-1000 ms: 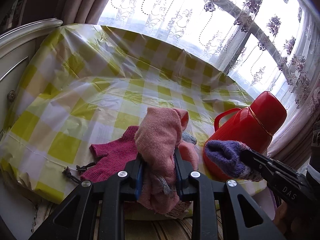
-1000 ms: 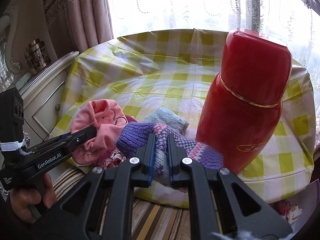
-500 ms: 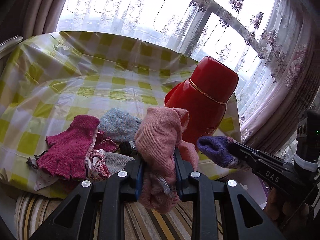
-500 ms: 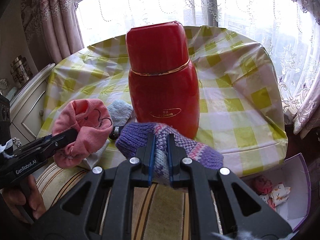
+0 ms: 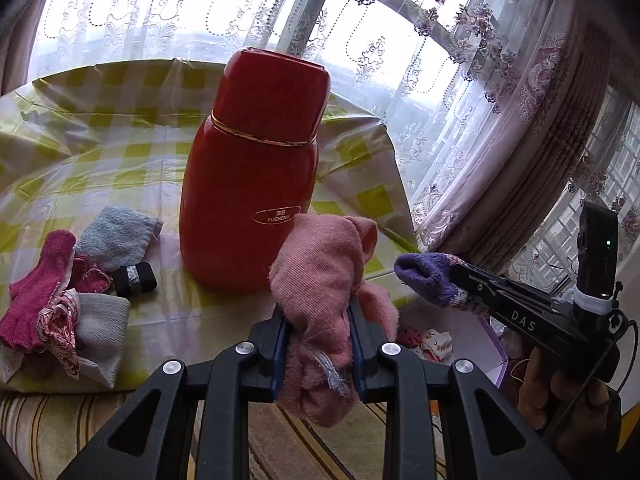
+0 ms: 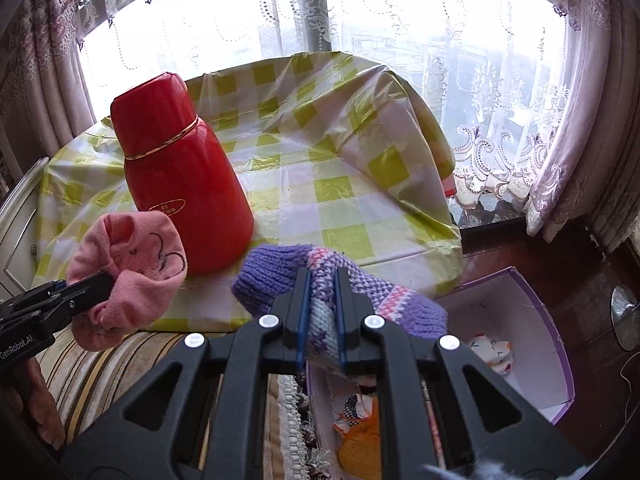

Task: Organize soft objects
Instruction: 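Carry both items over the purple box and open both grippers, then move both grippers back toward the pink fingerless glove on the cushion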

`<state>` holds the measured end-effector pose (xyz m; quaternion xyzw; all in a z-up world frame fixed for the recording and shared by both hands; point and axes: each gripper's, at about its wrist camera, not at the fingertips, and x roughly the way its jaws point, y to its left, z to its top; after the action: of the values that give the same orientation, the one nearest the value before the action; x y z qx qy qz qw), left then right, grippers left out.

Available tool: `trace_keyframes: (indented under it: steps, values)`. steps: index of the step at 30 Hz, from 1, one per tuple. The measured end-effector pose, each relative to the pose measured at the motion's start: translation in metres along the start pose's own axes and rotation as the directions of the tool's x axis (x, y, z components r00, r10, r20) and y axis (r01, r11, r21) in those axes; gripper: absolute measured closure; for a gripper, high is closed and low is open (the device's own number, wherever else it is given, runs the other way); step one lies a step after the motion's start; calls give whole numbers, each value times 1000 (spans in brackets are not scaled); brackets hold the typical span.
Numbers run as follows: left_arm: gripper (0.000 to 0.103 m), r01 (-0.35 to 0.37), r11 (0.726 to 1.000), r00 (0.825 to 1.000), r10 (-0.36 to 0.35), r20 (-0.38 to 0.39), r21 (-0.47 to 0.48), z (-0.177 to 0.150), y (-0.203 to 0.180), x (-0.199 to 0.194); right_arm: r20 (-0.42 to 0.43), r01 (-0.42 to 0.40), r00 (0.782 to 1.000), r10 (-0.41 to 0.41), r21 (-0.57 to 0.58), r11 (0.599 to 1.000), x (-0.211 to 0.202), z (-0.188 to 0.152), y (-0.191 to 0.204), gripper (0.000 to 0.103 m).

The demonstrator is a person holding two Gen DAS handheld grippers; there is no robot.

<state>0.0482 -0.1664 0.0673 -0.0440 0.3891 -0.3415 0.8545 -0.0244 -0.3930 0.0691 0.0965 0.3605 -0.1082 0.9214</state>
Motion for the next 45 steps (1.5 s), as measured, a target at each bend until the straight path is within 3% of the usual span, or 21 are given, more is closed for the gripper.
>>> trace_keyframes:
  steps: [6, 17, 20, 23, 25, 27, 31, 35, 37, 45]
  values:
    - [75, 76, 996, 995, -73, -63, 46, -3, -39, 24, -19, 90, 996, -89, 50, 995, -6, -11, -42, 89]
    - [73, 144, 981, 981, -125, -145, 128, -7, -91, 55, -60, 175, 984, -170, 104, 979, -5, -28, -89, 87]
    - [65, 170, 974, 976, -145, -161, 150, -9, -104, 62, -77, 194, 980, -186, 116, 974, -2, -30, -98, 86]
    - [47, 159, 973, 978, -132, -164, 167, -10, -112, 67, -92, 201, 978, -190, 136, 970, -1, -32, -106, 76]
    - [38, 131, 974, 984, -104, -146, 186, -10, -116, 65, -92, 201, 978, -189, 147, 968, -1, -33, -110, 40]
    - [29, 104, 973, 988, -77, -132, 205, -9, -119, 63, -76, 206, 978, -196, 150, 967, -4, -34, -111, 31]
    - [25, -34, 967, 996, 54, -72, 252, -6, -119, 58, -78, 198, 979, -188, 147, 969, -3, -34, -111, 29]
    - [23, -169, 943, 985, 175, 4, 286, -4, -113, 51, -86, 184, 981, -173, 143, 972, 0, -35, -107, 28]
    - [17, -187, 933, 982, 184, 38, 309, -6, -109, 46, -85, 179, 982, -169, 132, 975, 0, -34, -102, 27]
    - [17, -294, 929, 955, 278, 100, 225, -8, -67, 25, -86, 110, 991, -105, 57, 992, 6, -33, -64, 25]
